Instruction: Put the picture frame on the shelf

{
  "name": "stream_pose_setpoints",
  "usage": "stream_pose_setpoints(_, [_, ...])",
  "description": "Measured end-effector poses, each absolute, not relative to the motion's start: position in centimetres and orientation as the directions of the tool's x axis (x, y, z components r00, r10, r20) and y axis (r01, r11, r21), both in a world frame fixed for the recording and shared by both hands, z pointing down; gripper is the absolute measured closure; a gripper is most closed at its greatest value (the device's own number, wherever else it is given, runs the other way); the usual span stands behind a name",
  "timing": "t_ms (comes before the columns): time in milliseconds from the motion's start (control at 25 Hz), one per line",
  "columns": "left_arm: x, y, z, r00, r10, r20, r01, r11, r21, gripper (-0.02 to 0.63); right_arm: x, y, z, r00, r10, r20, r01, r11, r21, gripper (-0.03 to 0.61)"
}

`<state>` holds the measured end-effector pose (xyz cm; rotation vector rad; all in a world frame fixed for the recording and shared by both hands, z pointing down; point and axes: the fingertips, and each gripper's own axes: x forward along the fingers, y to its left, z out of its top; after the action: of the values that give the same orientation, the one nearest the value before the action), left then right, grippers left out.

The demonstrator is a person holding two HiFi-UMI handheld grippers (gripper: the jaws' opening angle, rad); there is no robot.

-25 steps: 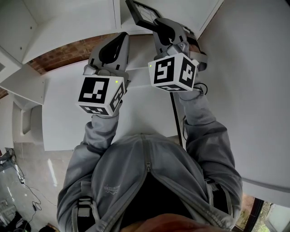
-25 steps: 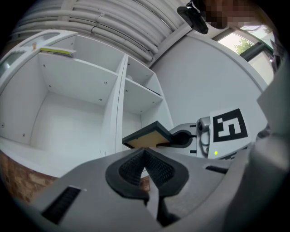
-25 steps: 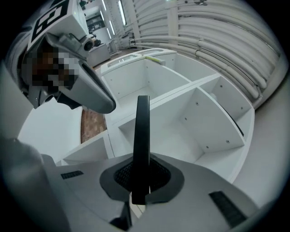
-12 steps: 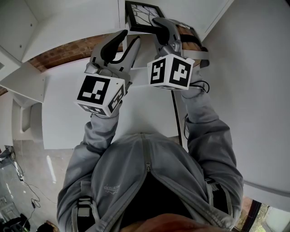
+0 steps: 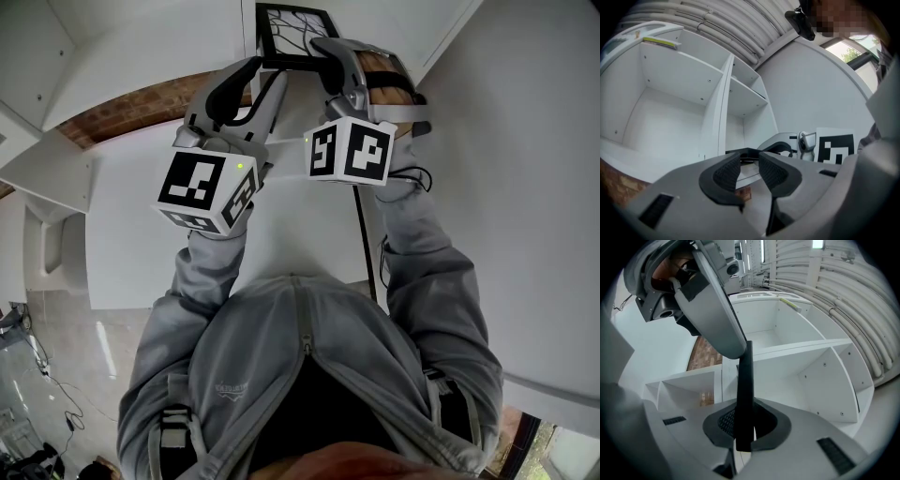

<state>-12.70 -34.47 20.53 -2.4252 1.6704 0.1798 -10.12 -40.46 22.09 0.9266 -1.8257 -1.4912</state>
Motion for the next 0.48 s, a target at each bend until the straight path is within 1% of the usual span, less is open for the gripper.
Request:
stream_pose_setpoints(200, [-12.6, -34.2, 20.4, 0.343, -0.912, -0.223, -0.939, -0.334, -0.08, 0.491, -10.1, -39.9, 22.0, -0.614, -0.789, 0.027, -0.204, 0.192, 0.96, 0.535])
stream_pose_setpoints(240, [-12.7, -34.2, 20.4, 0.341, -0.913, -0.225, -0.94, -0.331, -0.079, 0.492, -10.0, -39.8, 22.1, -0.625, -0.78, 0.031, -0.227, 0.22, 0.949, 0.497])
stream_pose_setpoints(280, [-12.7, -34.1, 20.4, 0.338, -0.914, -0.227, -0.941, -0.329, -0.078, 0.494, -9.8, -39.8, 22.2, -0.637, -0.77, 0.036, -0.257, 0.256, 0.932, 0.438])
stream_pose_setpoints(320, [-12.8, -34.1, 20.4, 0.335, -0.914, -0.228, -0.942, -0.326, -0.076, 0.495, -9.5, -39.9, 22.3, -0.649, -0.76, 0.037, -0.295, 0.297, 0.908, 0.406])
stream_pose_setpoints(400, [-12.9, -34.2, 20.4, 0.33, -0.915, -0.23, -0.944, -0.321, -0.076, 0.497, -8.7, -39.9, 22.4, -0.664, -0.747, 0.035, -0.383, 0.379, 0.843, 0.374])
stream_pose_setpoints(480, [-13.0, -34.2, 20.3, 0.327, -0.916, -0.233, -0.945, -0.318, -0.077, 0.499, -7.6, -39.7, 22.6, -0.679, -0.733, 0.037, -0.453, 0.458, 0.764, 0.365])
